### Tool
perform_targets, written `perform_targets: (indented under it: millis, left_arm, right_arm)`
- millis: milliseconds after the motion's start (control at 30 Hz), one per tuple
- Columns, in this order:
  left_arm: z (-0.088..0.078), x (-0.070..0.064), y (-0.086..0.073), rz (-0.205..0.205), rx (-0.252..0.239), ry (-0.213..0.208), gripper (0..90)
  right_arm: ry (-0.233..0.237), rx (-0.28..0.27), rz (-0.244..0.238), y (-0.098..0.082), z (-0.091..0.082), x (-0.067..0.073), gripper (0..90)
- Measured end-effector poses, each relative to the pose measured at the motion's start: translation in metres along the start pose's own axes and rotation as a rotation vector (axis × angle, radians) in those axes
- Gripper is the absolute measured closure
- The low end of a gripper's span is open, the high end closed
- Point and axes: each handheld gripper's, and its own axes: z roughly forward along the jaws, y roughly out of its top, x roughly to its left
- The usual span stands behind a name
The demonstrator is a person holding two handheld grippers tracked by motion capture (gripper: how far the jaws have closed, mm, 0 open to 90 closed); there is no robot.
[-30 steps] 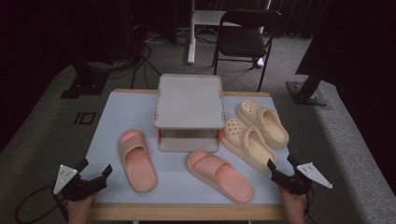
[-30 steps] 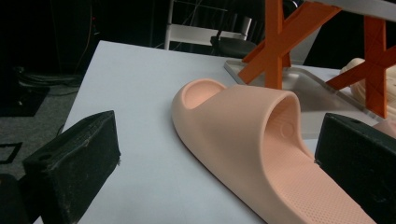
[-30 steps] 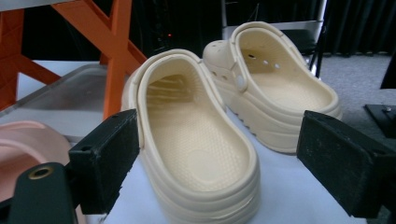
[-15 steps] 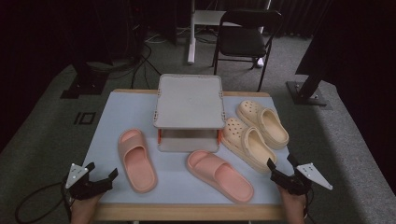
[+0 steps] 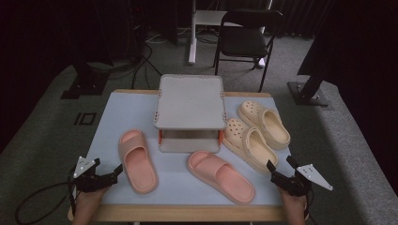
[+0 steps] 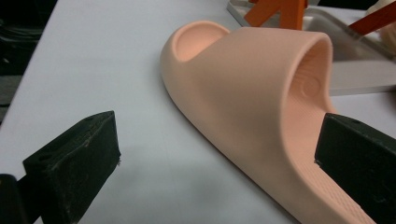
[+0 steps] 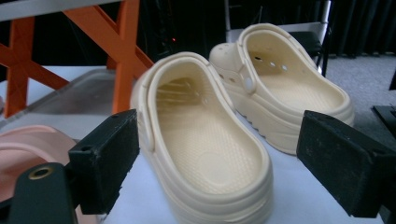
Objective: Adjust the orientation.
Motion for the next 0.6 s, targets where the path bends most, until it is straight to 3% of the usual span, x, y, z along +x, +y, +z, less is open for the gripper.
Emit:
perform_targets:
  millis: [367,600]
  left_arm:
    - [0.026,-0.016,0.015,0.045,0.039,-0.017,0.7]
    - [0.039,-0.02,0.015,0.049,0.071,0.032,10.5]
  right_arm:
    - [-0.007,0.011,-0.003,-0.001,0.0,0.001,13.0]
    - [-0.001,0.012,0.002,-0.001,-0.001,-0.001,13.3]
